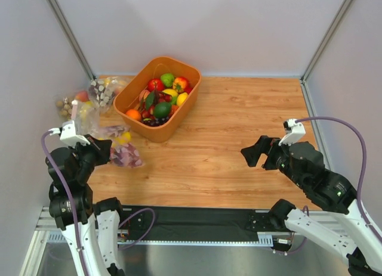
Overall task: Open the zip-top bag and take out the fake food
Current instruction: Pick up the zipper food storage bag at the center of the board, then place the zipper food storage bag at the center of the board, then pick up the zipper food storage bag at the center of the board.
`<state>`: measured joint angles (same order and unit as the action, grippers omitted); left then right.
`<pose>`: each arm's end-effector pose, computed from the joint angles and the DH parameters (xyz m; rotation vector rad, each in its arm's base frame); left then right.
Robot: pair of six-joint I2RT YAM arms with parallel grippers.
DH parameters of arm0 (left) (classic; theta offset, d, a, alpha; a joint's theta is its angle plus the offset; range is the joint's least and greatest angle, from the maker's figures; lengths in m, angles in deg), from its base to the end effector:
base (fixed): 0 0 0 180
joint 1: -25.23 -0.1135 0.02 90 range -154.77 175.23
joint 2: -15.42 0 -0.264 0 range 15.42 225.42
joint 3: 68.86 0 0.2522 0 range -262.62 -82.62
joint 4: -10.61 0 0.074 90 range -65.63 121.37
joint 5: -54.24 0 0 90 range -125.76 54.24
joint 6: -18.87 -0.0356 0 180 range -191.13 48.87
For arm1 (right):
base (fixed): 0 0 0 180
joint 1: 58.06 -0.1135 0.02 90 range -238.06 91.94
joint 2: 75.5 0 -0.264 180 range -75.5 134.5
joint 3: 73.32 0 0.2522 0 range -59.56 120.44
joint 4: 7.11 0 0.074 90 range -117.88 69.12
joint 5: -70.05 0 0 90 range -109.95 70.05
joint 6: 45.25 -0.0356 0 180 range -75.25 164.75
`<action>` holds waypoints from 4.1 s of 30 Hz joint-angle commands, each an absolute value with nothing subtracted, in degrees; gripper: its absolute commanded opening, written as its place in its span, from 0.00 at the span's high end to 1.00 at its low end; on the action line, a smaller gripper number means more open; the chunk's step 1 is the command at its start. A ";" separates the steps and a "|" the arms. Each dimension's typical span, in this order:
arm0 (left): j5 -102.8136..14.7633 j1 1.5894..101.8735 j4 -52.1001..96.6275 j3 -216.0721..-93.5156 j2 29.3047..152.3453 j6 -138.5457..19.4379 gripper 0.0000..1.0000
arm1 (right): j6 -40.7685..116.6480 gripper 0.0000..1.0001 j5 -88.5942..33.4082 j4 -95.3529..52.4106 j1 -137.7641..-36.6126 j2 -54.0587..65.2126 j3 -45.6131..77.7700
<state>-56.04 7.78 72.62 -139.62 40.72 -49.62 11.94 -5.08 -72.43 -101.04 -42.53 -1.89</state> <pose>0.0620 0.0066 0.3755 -0.3825 1.8183 -0.3779 0.0741 0.0565 0.3650 -0.0181 2.0701 0.5663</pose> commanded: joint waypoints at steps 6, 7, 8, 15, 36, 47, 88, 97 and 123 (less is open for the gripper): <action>-79.70 12.04 63.93 -142.91 41.51 -50.66 1.00 | 12.15 0.00 -5.01 -70.27 -101.04 -41.49 -1.72; -80.67 12.40 63.22 -143.53 41.96 -50.31 1.00 | 12.32 0.00 -4.92 -70.18 -101.04 -41.32 -1.72; -81.63 12.57 62.08 -143.88 42.48 -49.96 1.00 | 12.24 0.00 -4.92 -69.92 -101.13 -40.88 -1.72; -80.42 16.70 58.64 -147.92 48.54 -48.28 1.00 | 12.23 0.00 -5.62 -67.72 -101.13 -38.86 -1.81; -41.82 76.82 61.45 -158.65 81.07 -63.91 1.00 | 11.80 0.00 1.93 -73.70 -101.04 -39.55 -0.76; -45.35 79.81 67.87 -146.97 89.33 -71.05 0.97 | 12.76 0.00 -0.96 -68.17 -101.13 -37.11 -6.55; -52.46 79.72 58.56 -138.00 73.26 -69.73 0.24 | 19.98 0.27 -47.99 7.32 -91.28 0.25 -23.43; -48.33 76.48 55.14 -137.20 67.72 -68.76 0.21 | 18.38 1.00 -52.74 6.03 -91.37 -6.13 -22.91; -55.19 64.26 49.77 -138.61 67.54 -68.50 0.17 | 29.01 0.26 -48.61 -8.57 -91.11 15.00 -2.97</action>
